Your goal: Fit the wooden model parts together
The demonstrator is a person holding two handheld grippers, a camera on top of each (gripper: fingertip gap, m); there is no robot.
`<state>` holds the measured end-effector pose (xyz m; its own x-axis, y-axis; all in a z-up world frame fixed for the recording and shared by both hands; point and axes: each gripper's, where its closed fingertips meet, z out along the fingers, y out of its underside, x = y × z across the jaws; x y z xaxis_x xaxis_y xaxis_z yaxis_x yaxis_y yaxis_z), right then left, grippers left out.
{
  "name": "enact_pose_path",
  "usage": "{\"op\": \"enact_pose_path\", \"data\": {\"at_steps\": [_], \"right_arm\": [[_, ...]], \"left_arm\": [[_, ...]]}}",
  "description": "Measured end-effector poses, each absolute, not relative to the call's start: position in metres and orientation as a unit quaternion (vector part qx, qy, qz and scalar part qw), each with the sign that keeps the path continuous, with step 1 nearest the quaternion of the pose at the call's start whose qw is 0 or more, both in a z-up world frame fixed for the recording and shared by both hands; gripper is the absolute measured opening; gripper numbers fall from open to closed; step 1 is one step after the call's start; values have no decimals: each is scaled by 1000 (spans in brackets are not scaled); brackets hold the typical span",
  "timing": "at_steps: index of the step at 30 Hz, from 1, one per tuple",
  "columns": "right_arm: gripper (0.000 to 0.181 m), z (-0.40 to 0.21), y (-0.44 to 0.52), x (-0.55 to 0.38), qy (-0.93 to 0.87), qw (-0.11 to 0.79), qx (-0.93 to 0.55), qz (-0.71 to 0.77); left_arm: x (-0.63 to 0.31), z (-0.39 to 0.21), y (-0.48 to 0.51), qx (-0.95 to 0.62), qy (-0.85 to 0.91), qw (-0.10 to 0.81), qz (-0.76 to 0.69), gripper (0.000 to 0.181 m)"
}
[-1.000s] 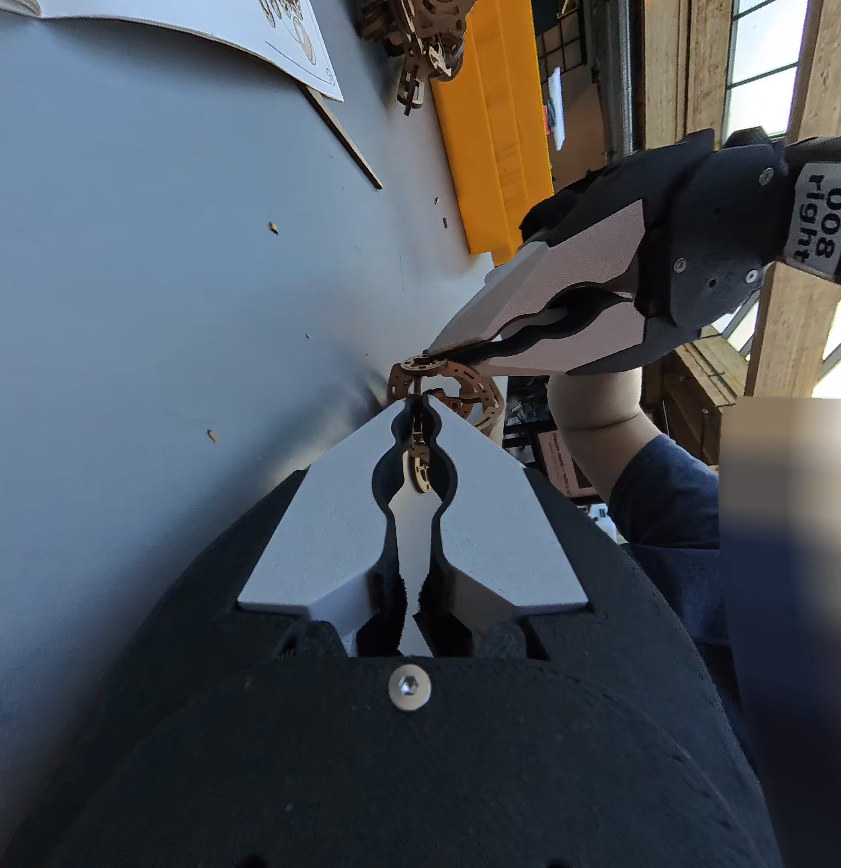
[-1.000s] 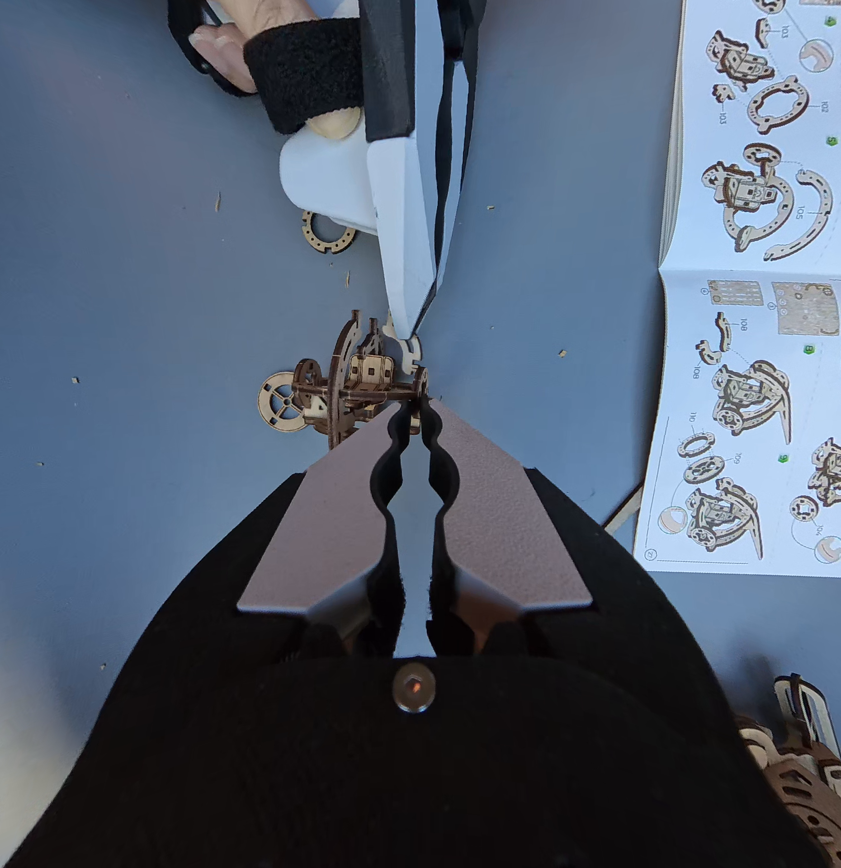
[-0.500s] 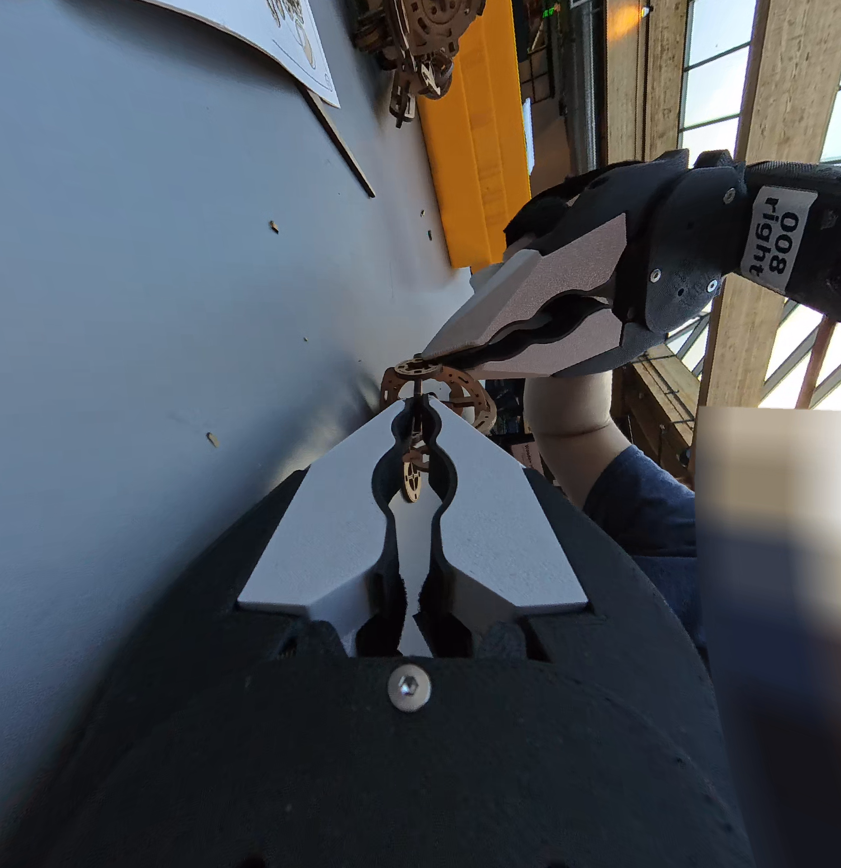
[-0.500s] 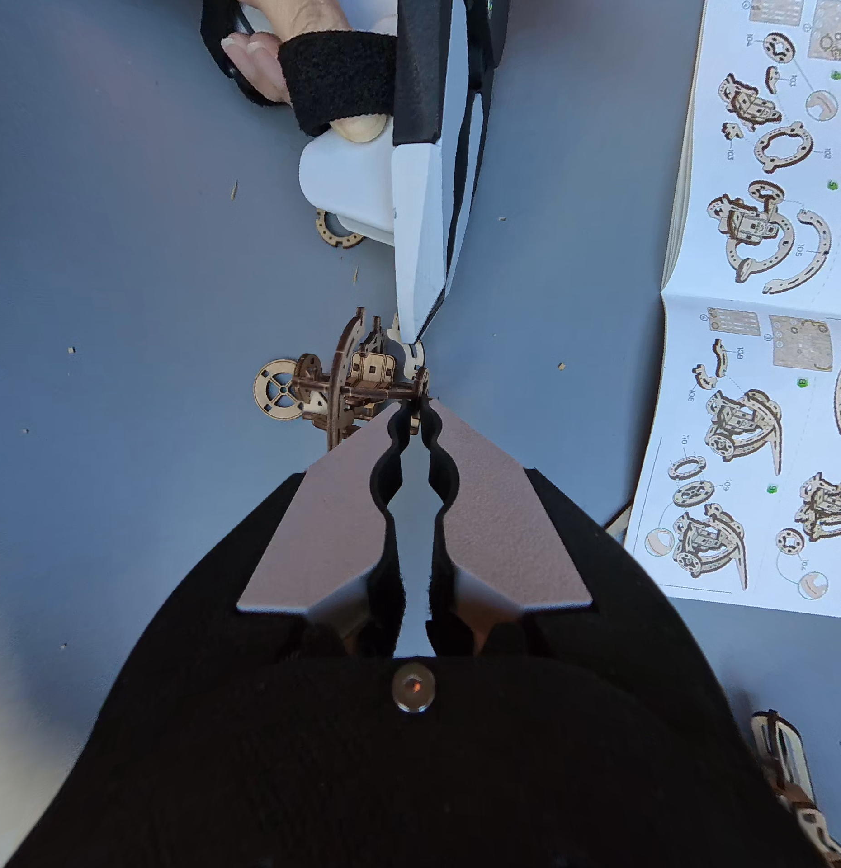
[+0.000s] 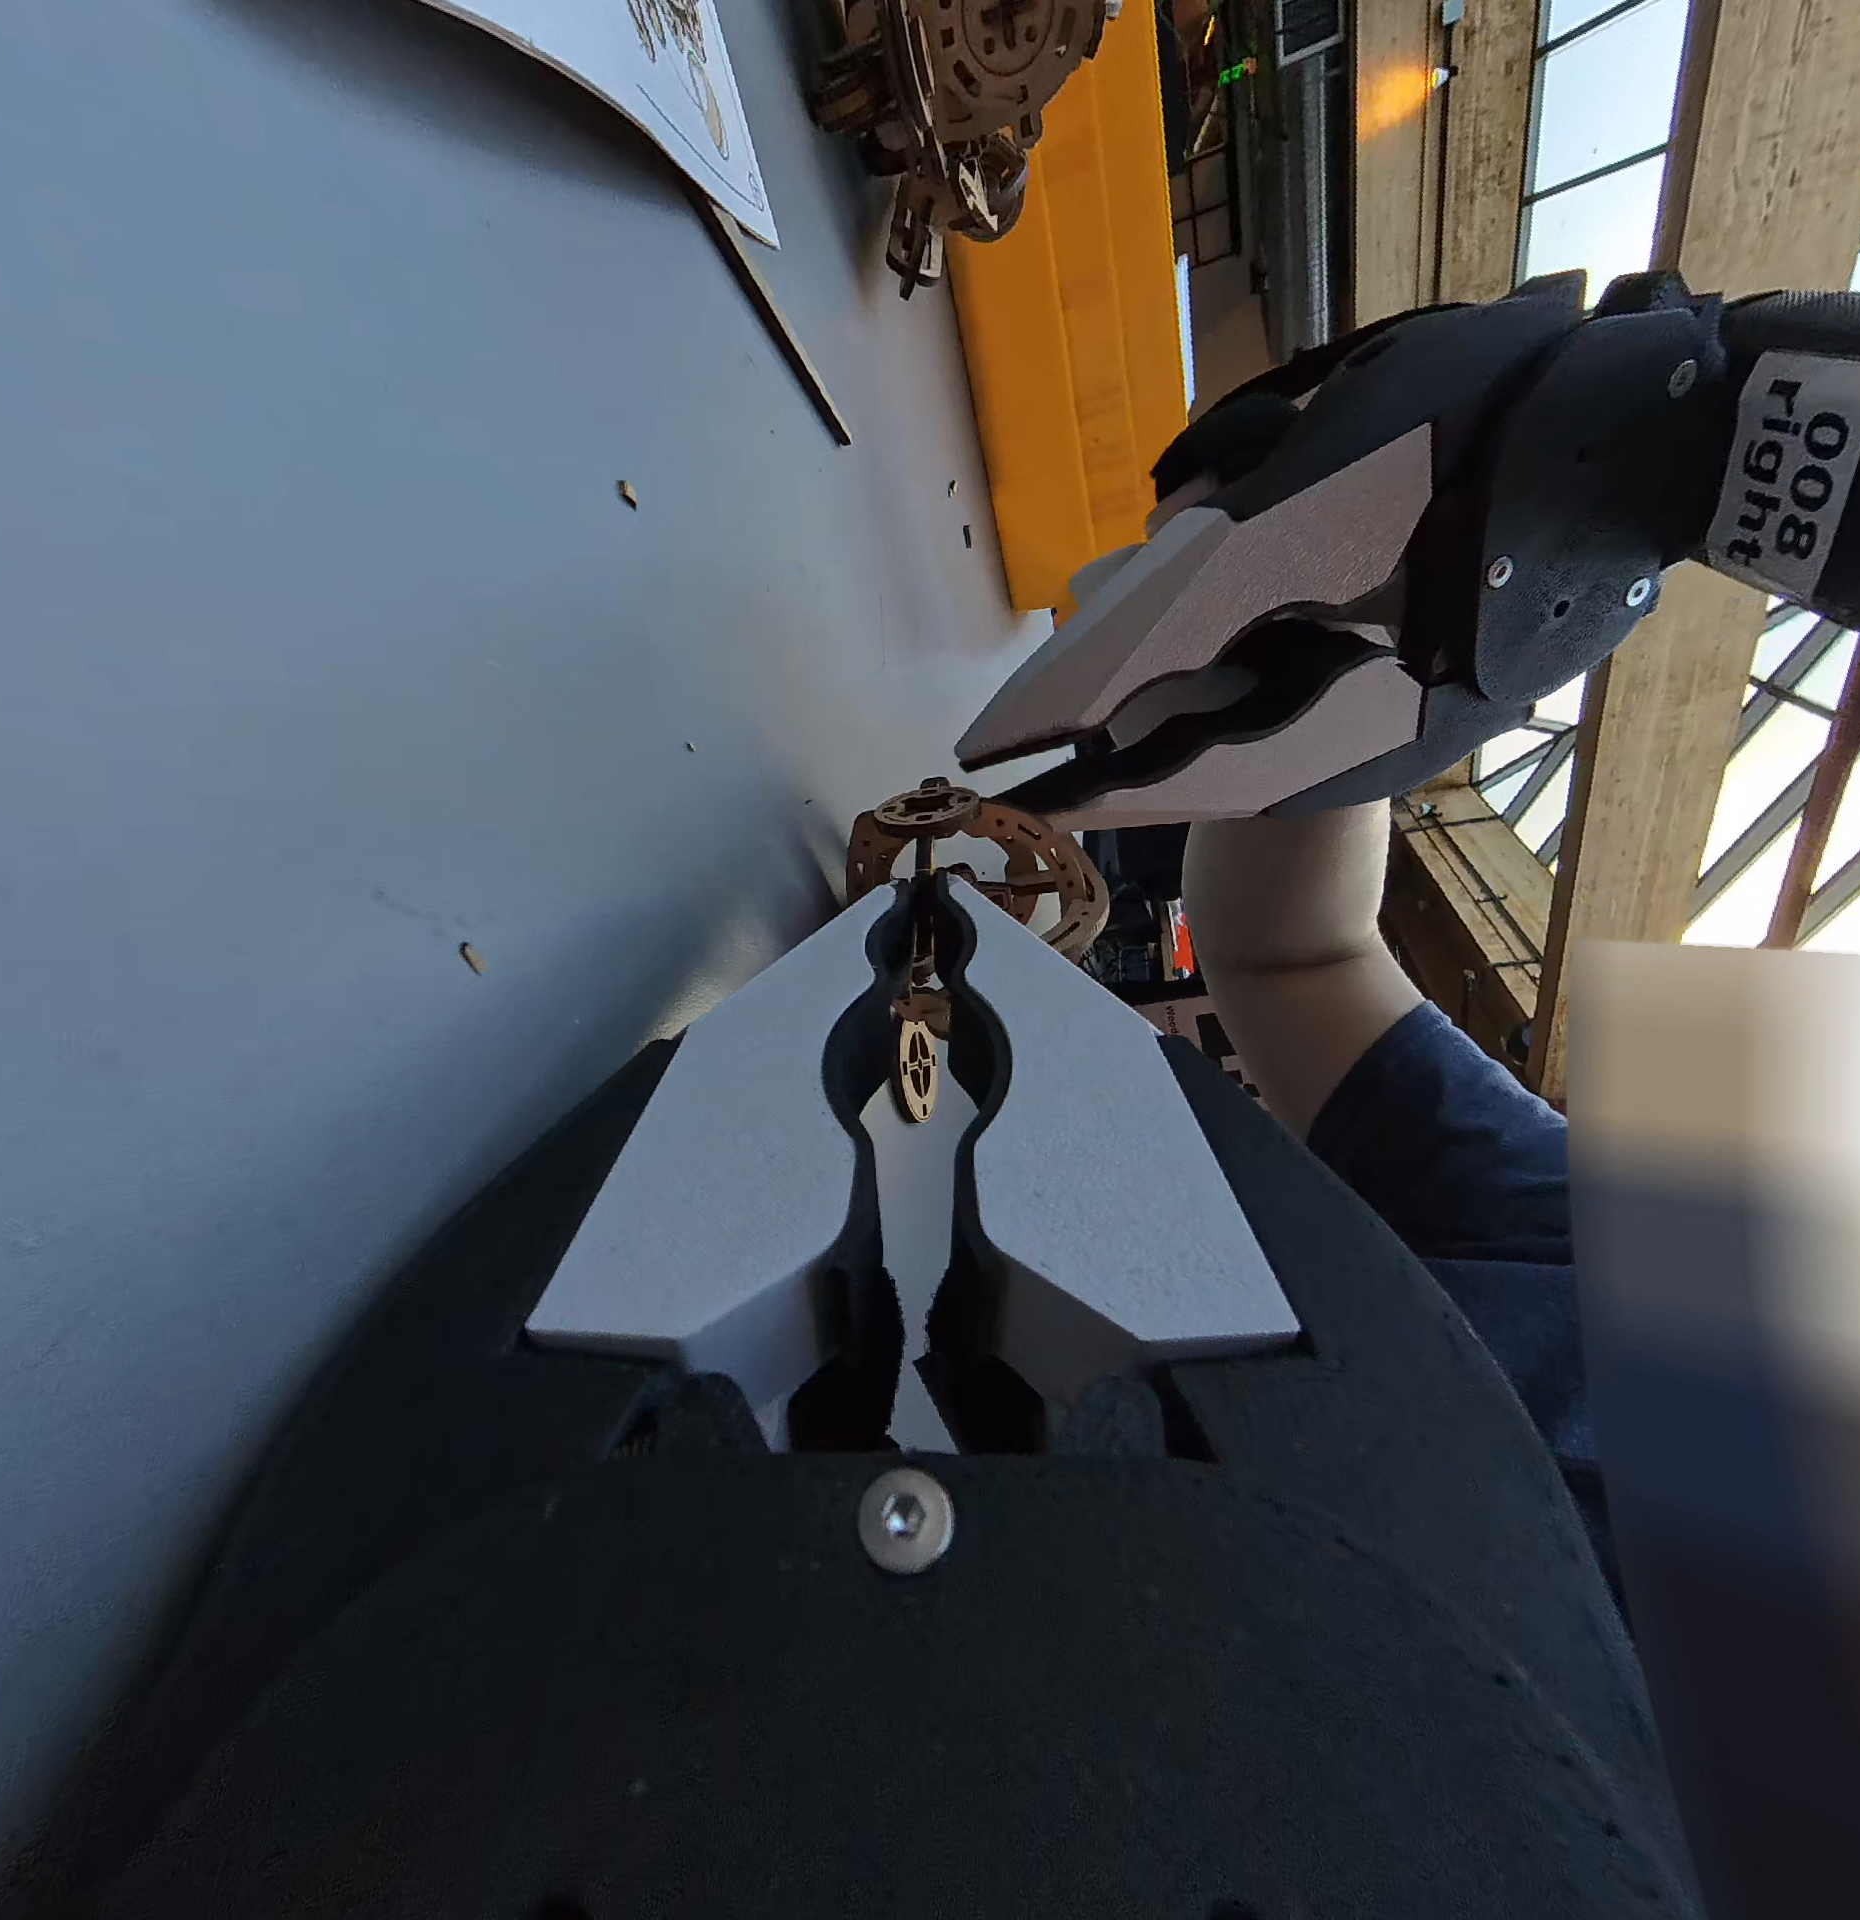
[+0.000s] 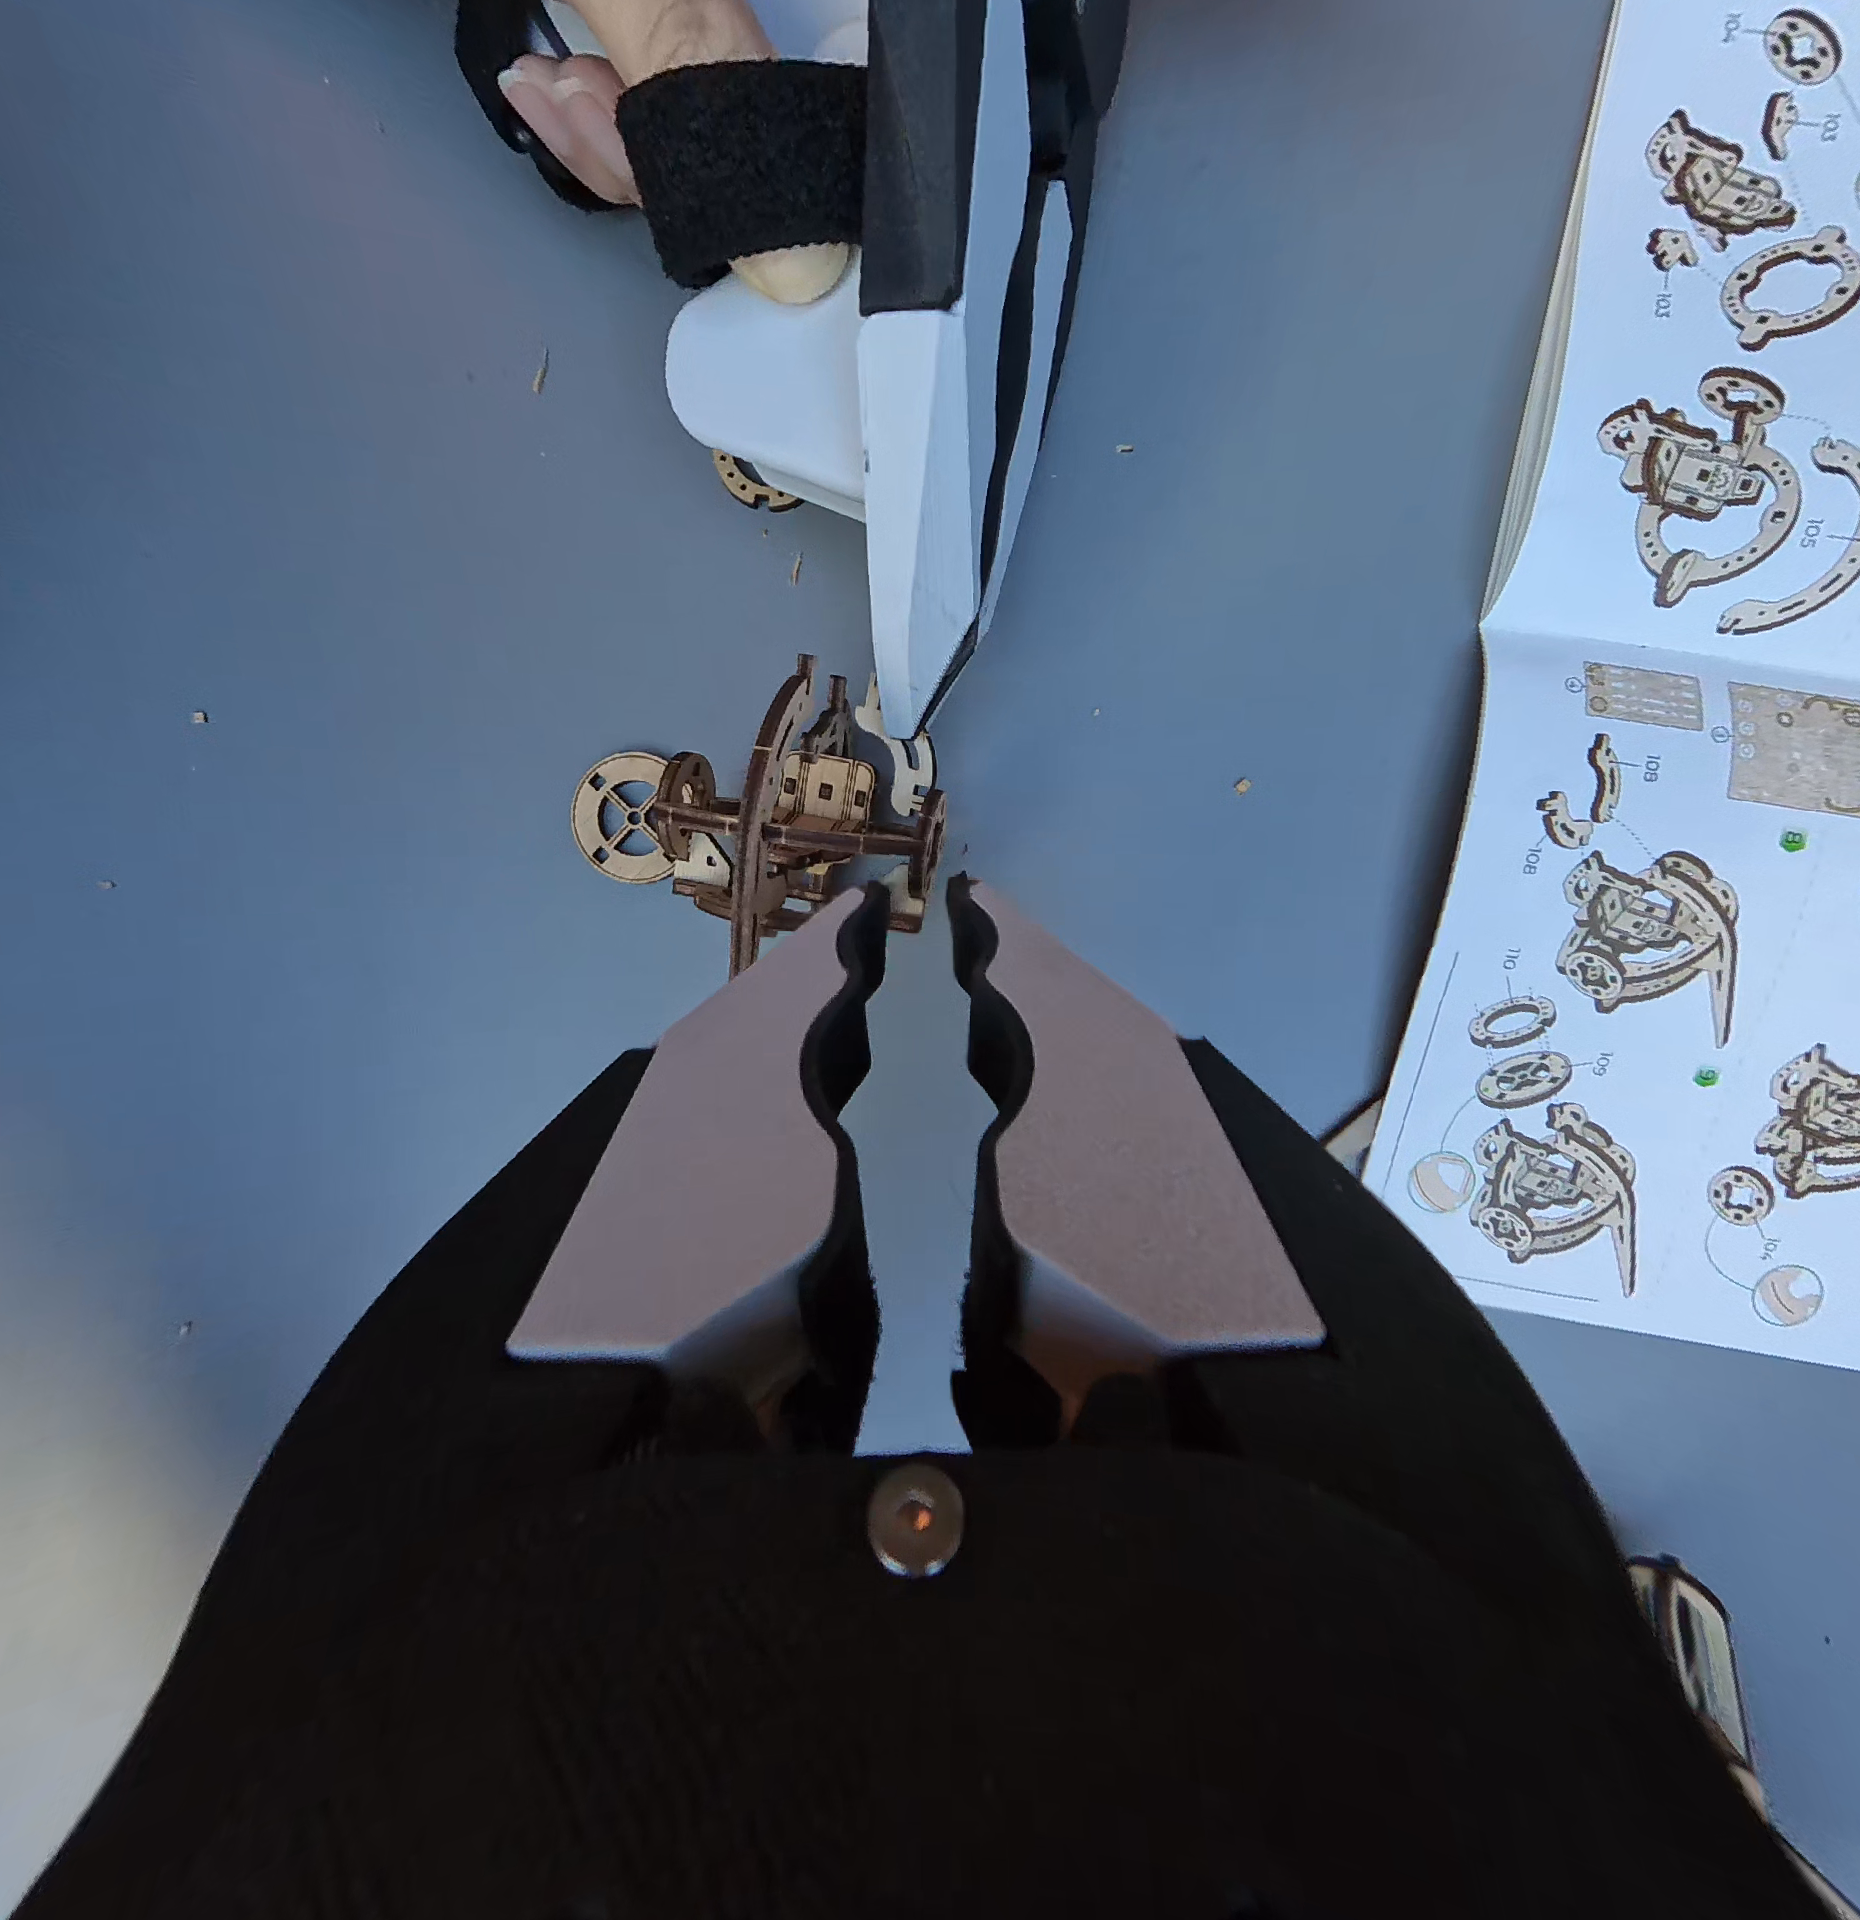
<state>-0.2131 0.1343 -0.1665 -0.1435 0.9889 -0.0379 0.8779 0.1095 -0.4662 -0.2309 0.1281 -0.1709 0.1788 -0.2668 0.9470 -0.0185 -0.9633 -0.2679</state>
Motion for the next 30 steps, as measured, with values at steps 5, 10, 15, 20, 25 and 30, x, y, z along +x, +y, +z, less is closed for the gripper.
{"op": "enact_pose_path", "data": {"at_steps": [5, 10, 15, 20, 25, 30], "right_arm": [[17, -149, 146, -215, -695, 133, -677, 201], [22, -153, 150, -226, -674, 89, -713, 171], [14, -158, 151, -235, -674, 67, -718, 160], [14, -164, 139, -231, -646, -15, -739, 191], [11, -169, 138, -228, -647, -32, -741, 177], [10, -176, 136, -223, -644, -51, -745, 165]], "left_arm": [[-231, -171, 128, -761, 93, 98, -634, 1], [-231, -171, 129, -761, 92, 99, -634, 1], [-231, -171, 128, -761, 92, 98, -634, 1], [-231, -172, 129, -764, 92, 100, -631, 1], [-231, -172, 129, -764, 90, 101, -630, 1], [-231, -172, 129, -766, 90, 101, -629, 1]]}}
